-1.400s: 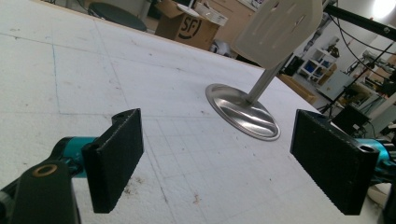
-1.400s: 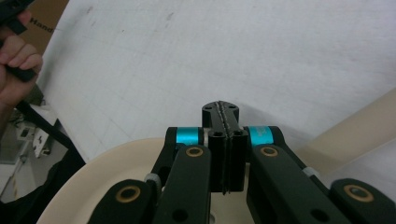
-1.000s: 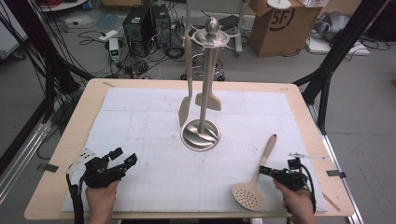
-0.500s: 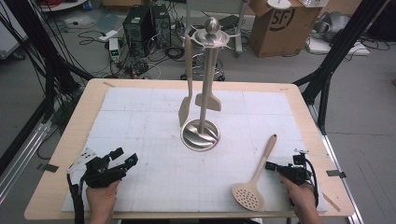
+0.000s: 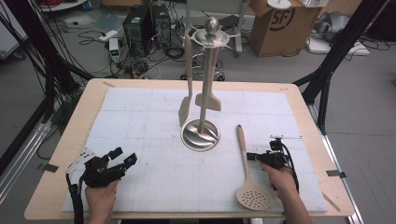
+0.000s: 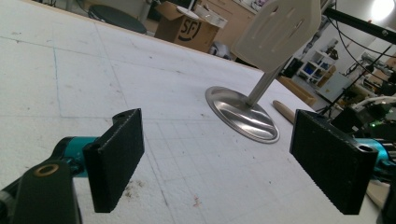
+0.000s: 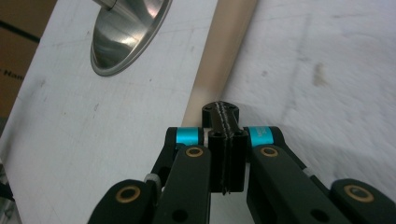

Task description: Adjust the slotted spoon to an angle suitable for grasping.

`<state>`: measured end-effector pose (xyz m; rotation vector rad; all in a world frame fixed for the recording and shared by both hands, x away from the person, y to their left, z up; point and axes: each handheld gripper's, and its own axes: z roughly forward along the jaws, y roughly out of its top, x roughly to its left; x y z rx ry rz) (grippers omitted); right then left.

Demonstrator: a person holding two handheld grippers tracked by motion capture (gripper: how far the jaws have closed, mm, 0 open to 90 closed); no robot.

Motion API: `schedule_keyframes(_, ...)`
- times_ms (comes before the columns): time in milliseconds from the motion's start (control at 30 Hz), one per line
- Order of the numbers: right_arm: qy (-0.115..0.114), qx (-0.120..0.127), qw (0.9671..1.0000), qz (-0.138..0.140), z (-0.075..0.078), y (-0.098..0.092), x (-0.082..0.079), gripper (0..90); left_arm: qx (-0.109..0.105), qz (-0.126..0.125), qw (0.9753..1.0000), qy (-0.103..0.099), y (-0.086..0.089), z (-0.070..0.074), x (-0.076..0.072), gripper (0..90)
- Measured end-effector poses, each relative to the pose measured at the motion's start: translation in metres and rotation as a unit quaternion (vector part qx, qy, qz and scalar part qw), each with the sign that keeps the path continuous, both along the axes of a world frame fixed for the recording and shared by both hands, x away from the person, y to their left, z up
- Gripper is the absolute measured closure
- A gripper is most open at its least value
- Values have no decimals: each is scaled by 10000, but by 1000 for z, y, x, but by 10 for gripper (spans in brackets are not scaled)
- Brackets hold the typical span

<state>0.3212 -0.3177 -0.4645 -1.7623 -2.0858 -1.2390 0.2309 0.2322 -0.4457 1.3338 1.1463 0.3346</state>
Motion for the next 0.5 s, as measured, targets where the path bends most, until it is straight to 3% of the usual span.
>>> schedule_keyframes(367,129,-171,9989,416,4,30,19,900,-19,2,10000,-5,2,0,1,183)
schedule_keyframes(500,117,-348,9979,532,8,37,21,900,-8,-2,10000,-14,2,0,1,183)
